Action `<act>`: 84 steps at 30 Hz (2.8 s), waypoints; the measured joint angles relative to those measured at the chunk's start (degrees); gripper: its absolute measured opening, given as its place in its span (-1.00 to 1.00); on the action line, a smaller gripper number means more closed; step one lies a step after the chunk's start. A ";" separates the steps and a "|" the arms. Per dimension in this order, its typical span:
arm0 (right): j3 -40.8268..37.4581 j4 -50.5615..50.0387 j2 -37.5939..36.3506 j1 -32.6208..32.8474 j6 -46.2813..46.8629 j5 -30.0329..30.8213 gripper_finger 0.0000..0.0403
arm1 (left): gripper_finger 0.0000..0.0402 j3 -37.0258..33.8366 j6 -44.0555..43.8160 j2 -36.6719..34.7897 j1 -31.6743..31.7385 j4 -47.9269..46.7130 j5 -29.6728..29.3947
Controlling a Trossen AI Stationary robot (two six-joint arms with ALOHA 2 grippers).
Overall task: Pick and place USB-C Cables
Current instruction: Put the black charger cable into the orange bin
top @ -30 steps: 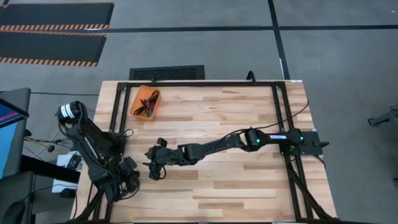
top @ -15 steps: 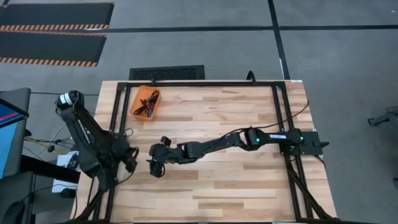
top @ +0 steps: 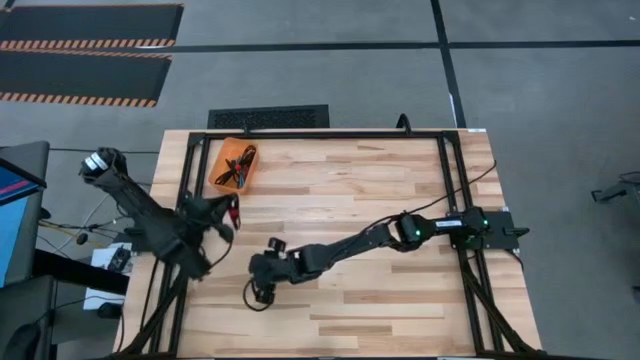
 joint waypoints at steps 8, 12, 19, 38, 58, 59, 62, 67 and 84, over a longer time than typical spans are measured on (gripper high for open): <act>-1.33 -16.78 -1.67 0.25 3.50 14.63 -0.17 | -0.94 -0.51 12.85 -0.02 14.39 0.02 -10.06; -1.29 -21.44 -1.67 0.19 4.91 19.84 -0.26 | -0.94 -0.53 22.37 -0.26 21.48 -0.02 -12.28; -1.27 -20.78 -1.67 -3.64 0.96 22.27 -0.33 | -0.97 0.27 28.90 -4.01 29.62 0.37 -15.77; -1.22 -7.18 -4.18 -1.59 -13.98 -2.86 -0.44 | -0.95 3.68 59.91 -5.70 22.83 24.94 -5.00; -1.19 -23.80 -18.20 4.79 -28.46 -27.37 -0.94 | -0.95 3.75 76.27 -11.90 18.28 40.76 1.42; -1.22 -24.03 -18.12 5.10 -28.59 -28.58 -0.93 | -0.95 3.75 75.97 -11.89 17.88 40.81 0.89; -1.24 -24.90 -18.08 4.98 -29.14 -30.53 -0.91 | -0.95 3.75 75.20 -11.88 17.27 41.23 0.50; -1.36 -27.18 -20.01 4.49 -29.80 -31.97 -0.97 | -0.95 3.73 75.35 -10.29 17.17 42.35 2.57; -1.24 -28.62 -34.26 6.58 -27.09 -3.53 -0.99 | -0.95 3.68 74.87 -7.48 17.12 43.36 3.51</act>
